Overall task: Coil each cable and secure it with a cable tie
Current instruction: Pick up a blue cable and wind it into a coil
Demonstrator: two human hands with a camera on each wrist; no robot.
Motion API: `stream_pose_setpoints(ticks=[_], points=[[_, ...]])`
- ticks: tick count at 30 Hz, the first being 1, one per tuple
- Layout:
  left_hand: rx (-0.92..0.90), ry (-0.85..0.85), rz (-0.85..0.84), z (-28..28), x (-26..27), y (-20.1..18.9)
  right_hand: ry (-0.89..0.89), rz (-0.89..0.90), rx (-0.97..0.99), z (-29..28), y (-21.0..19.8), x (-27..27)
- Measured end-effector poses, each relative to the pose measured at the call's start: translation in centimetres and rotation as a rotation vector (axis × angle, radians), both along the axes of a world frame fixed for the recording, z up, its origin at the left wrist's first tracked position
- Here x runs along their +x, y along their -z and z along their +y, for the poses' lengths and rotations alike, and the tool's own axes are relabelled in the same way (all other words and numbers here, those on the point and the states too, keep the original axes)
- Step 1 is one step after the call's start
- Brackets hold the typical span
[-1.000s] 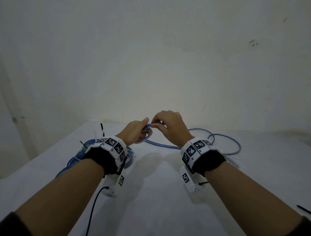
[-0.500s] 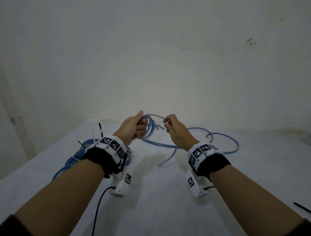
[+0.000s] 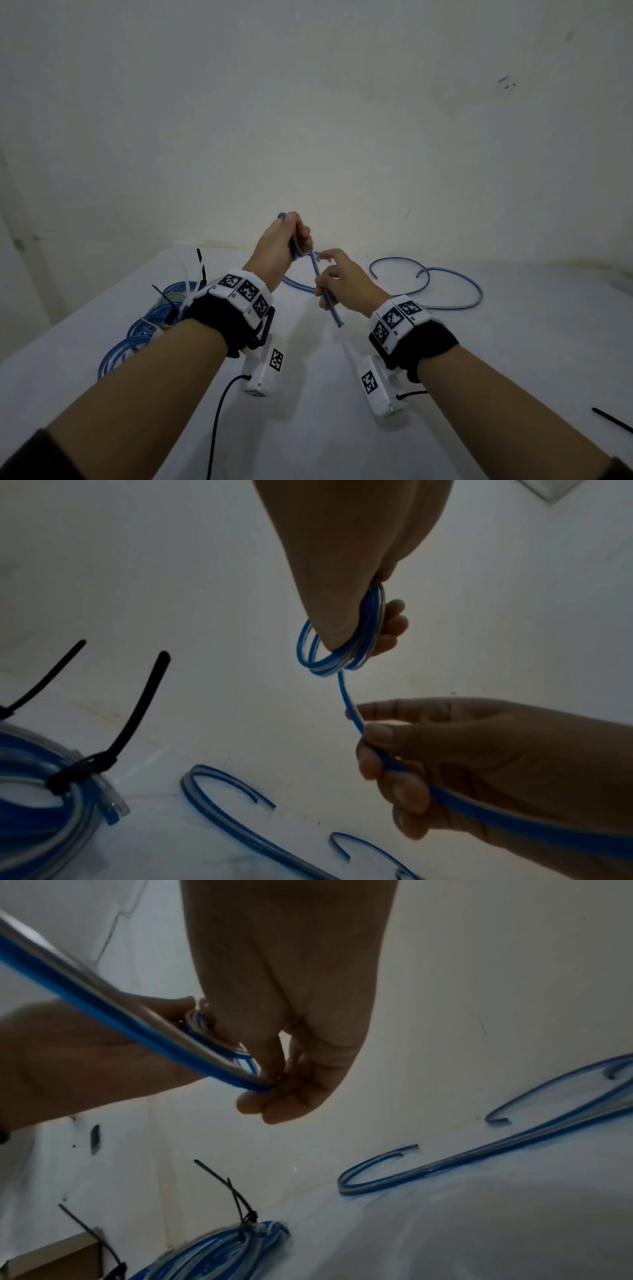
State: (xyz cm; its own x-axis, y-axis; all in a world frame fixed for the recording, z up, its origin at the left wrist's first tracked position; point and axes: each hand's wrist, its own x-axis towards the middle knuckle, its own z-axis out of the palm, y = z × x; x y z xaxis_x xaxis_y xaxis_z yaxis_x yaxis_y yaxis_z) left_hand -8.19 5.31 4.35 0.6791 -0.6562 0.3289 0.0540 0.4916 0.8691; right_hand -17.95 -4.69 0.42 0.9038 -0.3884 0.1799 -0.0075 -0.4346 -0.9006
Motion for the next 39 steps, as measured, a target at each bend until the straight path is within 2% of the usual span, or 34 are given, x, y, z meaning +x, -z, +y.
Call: stream_pose_setpoints(ticks=[4, 7, 9, 12, 15, 22, 26, 32, 35, 37, 39], points=[[0.037, -0.131, -0.130, -0.5, 0.3, 0.7, -0.145, -0.032, 0.165, 1.1, -1.1, -0.5], [0.074, -0.144, -0.172, -0.9, 0.3, 0.6, -0.283, -0.062, 0.355, 1.2, -1.7, -1.3], [0.115, -0.143, -0.189, -1.2, 0.5, 0.7, -0.325, -0.095, 0.370, 1.2, -1.7, -1.8], [0.206, -0.131, -0.245, -0.9, 0.6, 1.3, -0.243, -0.132, 0.327, 1.4, -1.5, -1.8], [0.216, -0.073, -0.212, -0.5, -0.3, 1.7, -0.166, -0.153, 0.303, 1.5, -1.5, -1.5], [0.213, -0.039, -0.182, -1.4, -1.8, 1.8, -0.025, -0.170, 0.050, 0.5, -1.3, -1.9], [0.177, 0.002, -0.145, -2.4, -2.4, 1.8, 0.035, -0.142, 0.043, -0.1, -1.0, -2.5], [0.225, 0.011, -0.233, -3.8, -3.6, 2.0, 0.094, -0.056, 0.013, -1.5, -1.0, -3.9], [0.214, 0.004, -0.172, -4.4, -4.2, 1.6, 0.230, -0.113, -0.014, -2.5, -1.2, -4.8], [0.228, 0.025, -0.154, -4.7, -4.3, 1.4, 0.365, -0.241, -0.133, -3.4, -1.2, -5.5], [0.299, 0.076, -0.202, -5.1, -4.6, 1.6, 0.334, -0.309, -0.414, -5.0, -1.1, -6.3]])
